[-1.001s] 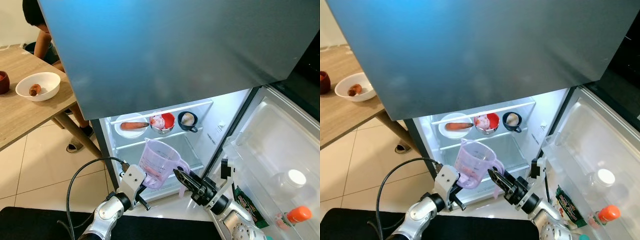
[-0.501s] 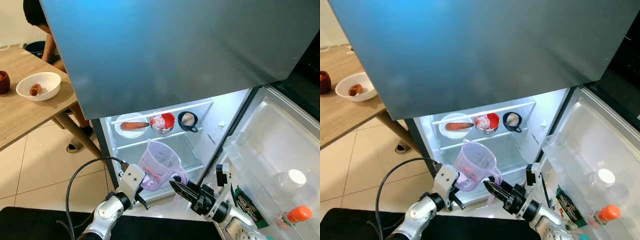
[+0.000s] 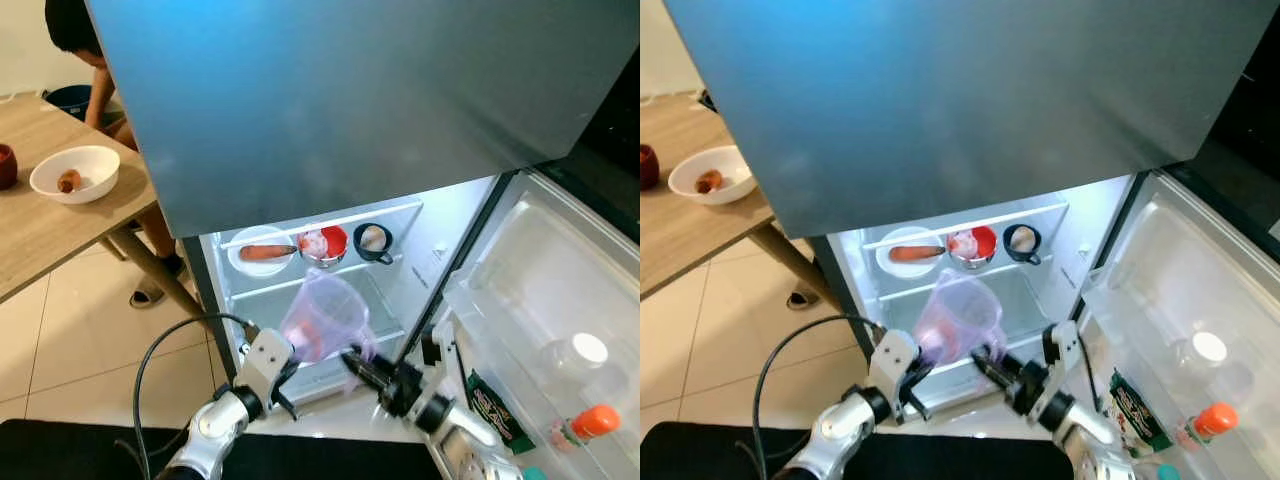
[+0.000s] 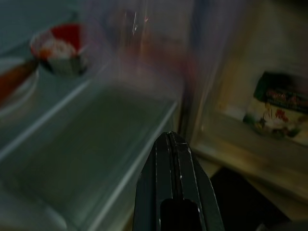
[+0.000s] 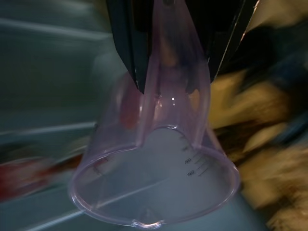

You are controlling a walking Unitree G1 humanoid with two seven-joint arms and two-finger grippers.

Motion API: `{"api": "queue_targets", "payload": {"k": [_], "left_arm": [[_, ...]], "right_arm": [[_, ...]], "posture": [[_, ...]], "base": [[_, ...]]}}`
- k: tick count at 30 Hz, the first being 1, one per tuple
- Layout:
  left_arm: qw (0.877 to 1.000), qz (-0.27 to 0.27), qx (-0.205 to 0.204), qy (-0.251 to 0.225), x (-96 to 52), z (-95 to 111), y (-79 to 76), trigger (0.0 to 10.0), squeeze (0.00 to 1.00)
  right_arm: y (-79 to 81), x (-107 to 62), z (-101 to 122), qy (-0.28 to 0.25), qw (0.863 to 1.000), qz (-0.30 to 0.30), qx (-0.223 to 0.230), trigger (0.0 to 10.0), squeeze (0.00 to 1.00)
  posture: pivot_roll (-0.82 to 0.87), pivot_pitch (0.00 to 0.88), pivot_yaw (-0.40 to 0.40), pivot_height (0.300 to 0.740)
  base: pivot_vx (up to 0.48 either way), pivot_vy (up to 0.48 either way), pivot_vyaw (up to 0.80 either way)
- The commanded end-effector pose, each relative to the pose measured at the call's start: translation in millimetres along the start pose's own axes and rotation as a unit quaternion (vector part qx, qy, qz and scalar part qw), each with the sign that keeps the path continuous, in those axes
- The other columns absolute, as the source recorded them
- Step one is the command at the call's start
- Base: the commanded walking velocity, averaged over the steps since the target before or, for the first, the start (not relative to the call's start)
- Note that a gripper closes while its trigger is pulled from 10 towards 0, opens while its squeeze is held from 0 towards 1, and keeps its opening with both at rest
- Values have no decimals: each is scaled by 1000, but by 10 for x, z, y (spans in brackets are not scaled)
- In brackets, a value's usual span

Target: Restocking fridge

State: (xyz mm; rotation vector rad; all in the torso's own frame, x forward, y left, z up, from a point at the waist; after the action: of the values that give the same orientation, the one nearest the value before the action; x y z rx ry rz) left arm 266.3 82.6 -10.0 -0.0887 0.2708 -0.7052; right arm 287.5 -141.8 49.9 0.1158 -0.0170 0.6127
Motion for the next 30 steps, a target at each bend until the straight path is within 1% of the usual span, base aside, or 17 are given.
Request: {"api": "queue_targets", "payload": {"k": [1, 6, 9, 12, 15, 16, 17, 18, 19, 20, 22, 23, 24, 25, 26, 29, 30], "left_arm": [[1000, 1, -8, 26, -82, -161, -37, 10000, 0], [999, 11, -21, 43, -200, -316, -71, 10000, 0], [999, 14, -23, 44, -215, -332, -74, 10000, 0], [998, 48, -29, 38, -251, -350, -27, 10000, 0], [997, 56, -31, 35, -256, -347, -12, 10000, 0], [995, 81, -35, 34, -264, -346, 46, 10000, 0], [995, 81, -35, 34, -264, -346, 46, 10000, 0], [991, 117, -47, 40, -286, -370, 130, 10000, 0], [985, 154, -61, 43, -323, -398, 214, 10000, 0], [981, 177, -70, 46, -350, -419, 265, 10000, 0], [970, 228, -67, 51, -441, -455, 385, 10000, 0], [970, 228, -67, 51, -441, -455, 385, 10000, 0], [966, 246, -68, 50, -476, -460, 428, 10000, 0], [957, 277, -78, 37, -535, -443, 510, 10000, 0], [957, 277, -78, 37, -535, -443, 510, 10000, 0], [951, 297, -79, 25, -578, -412, 572, 10000, 0], [950, 303, -77, 21, -592, -398, 592, 10000, 0]], "right_arm": [[-130, -40, 24, -7, 999, -48, -17, 10000, 0], [-281, -23, 93, -22, 995, -95, -16, 10000, 0], [-299, -19, 94, -21, 995, -100, -19, 10000, 0], [-321, 21, 12, 9, 991, -115, -65, 10000, 0], [-323, 27, -18, 21, 990, -117, -77, 10000, 0], [-296, 41, -74, 46, 987, -110, -111, 10000, 0], [-296, 41, -74, 46, 987, -110, -111, 10000, 0], [-257, 52, -154, 81, 978, -99, -165, 10000, 0], [-243, 49, -258, 112, 972, -102, -178, 10000, 0], [-236, 44, -325, 131, 969, -106, -181, 10000, 0], [-223, 28, -441, 157, 966, -121, -167, 10000, 0], [-223, 28, -441, 157, 966, -121, -167, 10000, 0], [-216, 22, -474, 164, 964, -125, -169, 10000, 0], [-218, 0, -555, 187, 958, -142, -162, 10000, 0], [-218, 0, -555, 187, 958, -142, -162, 10000, 0], [-210, -26, -642, 209, 955, -155, -144, 10000, 0], [-194, -36, -680, 213, 955, -159, -128, 10000, 0]], "posture": [[-158, 106, -2, 740], [-146, 106, -8, 740], [-143, 106, -9, 740], [-141, 107, -10, 740], [-141, 107, -10, 740], [-139, 108, -11, 740], [-139, 108, -11, 740], [-142, 105, -9, 740], [-141, 102, -9, 740], [-141, 102, -9, 740], [-133, 94, -13, 740], [-133, 94, -13, 740], [-133, 94, -13, 740], [-131, 93, -15, 740], [-131, 93, -15, 740], [-122, 95, -20, 740], [-118, 95, -18, 740]], "base": [[0, 0, 0], [0, 0, 0], [0, 0, 0], [0, 0, 0], [0, 0, 0], [0, 0, 0], [0, 0, 0], [0, 0, 0], [0, 0, 0], [0, 0, 0], [0, 0, 0], [0, 0, 0], [0, 0, 0], [0, 0, 0], [0, 0, 0], [0, 0, 0], [0, 0, 0]]}}
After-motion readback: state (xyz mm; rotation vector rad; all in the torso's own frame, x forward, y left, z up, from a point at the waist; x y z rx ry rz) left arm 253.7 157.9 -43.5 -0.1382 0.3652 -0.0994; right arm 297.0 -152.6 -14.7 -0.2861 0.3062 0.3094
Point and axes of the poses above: a point about 5 cm out from each wrist's last joint towards the gripper, its own x axis pointing out of the wrist towards the gripper, its own z axis along the axis of the wrist's last joint, y = z × x, the point moved 3 cm from there along x, pointing out of the wrist towards the gripper, and after that the axes turned 14 degrees about -x, right-handed, at the moved point
